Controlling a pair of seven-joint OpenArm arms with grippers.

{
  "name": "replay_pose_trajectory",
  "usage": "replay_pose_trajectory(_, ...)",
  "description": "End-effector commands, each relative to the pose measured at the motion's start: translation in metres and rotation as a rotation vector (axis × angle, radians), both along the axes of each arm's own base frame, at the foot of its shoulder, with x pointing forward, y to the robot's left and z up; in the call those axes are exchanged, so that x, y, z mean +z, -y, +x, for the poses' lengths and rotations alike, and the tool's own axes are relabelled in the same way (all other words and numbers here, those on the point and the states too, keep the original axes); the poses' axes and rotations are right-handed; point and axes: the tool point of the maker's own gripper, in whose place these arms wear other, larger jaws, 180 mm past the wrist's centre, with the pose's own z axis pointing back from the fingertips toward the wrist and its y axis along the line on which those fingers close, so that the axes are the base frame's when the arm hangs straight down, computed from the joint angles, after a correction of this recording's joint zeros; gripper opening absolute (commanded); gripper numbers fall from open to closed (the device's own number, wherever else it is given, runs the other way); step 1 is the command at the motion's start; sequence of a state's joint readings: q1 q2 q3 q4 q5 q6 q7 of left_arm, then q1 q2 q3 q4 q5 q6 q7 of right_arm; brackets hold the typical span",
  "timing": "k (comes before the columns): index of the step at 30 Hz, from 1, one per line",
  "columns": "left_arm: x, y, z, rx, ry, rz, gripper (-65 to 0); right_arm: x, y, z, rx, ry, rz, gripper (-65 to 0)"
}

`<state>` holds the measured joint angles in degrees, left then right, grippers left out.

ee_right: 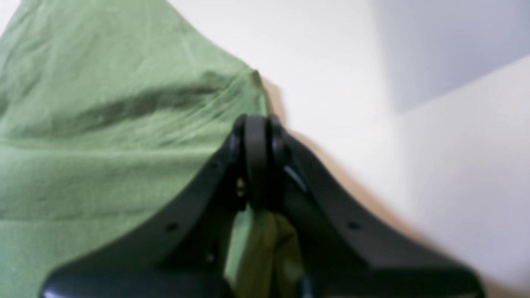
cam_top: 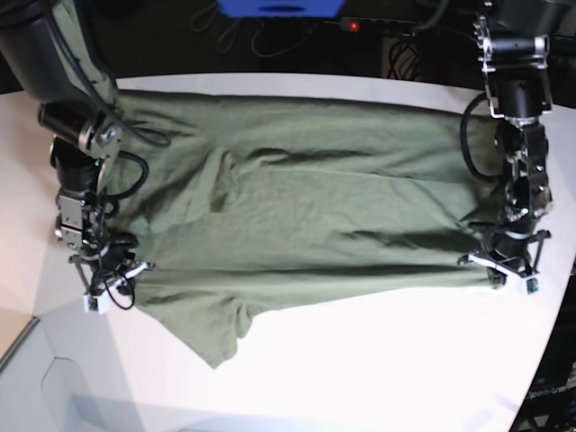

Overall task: Layout the t-shirt on the table in an organized manner, then fold the t-shirt properly
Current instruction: 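Lift the hem side with both grippers and fold it over toward the collar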

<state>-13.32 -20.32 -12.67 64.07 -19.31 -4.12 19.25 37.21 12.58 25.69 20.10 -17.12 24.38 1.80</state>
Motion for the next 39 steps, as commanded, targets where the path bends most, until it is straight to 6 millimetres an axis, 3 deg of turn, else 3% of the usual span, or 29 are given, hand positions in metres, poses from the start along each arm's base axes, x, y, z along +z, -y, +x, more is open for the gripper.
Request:
replay_pose_trajectory(1, 0.028, -0.009, 0.010, 0.006, 0.079, 0.030, -64.8, 0.003, 0.010, 0.000, -0.001, -0.022, -0.027, -65.0)
replay_pose_trajectory(5, 0.025, -0.005, 0.004, -0.003, 0.074, 0.034, -64.8, 0.014, 0.029, -0.008, -0.043, 0.034, -0.050, -65.0)
replay_pose_trajectory(11, 0.023, -0.005, 0.002, -0.003, 0.070, 0.031, -64.8, 0.040, 0.008, -0.016, 0.033, 0.152, -0.034, -65.0)
replay_pose_trajectory(17, 0.023, -0.004, 0.002, -0.004, 0.071, 0.032, -64.8, 0.076, 0.002, -0.027, 0.047, 0.279, -0.031, -65.0)
replay_pose_trajectory(22, 0.026, -0.001, -0.001, -0.014, 0.080, 0.036, -64.8, 0.100, 0.009, -0.033, 0.004, 0.298, -0.077, -65.0)
replay_pose_trajectory(28, 0.031, 0.001, -0.010, -0.019, 0.097, 0.046, -64.8, 0.126, 0.030, -0.064, -0.065, 0.268, -0.130, -65.0)
replay_pose_trajectory(32, 0.033, 0.000, -0.019, -0.007, 0.109, 0.042, -64.8, 0.127, 0.038, -0.093, -0.079, 0.201, -0.172, -65.0)
replay_pose_trajectory(39, 0.039, 0.003, -0.035, 0.006, 0.139, 0.028, -64.8, 0.114, 0.020, -0.142, -0.032, 0.148, -0.195, -65.0)
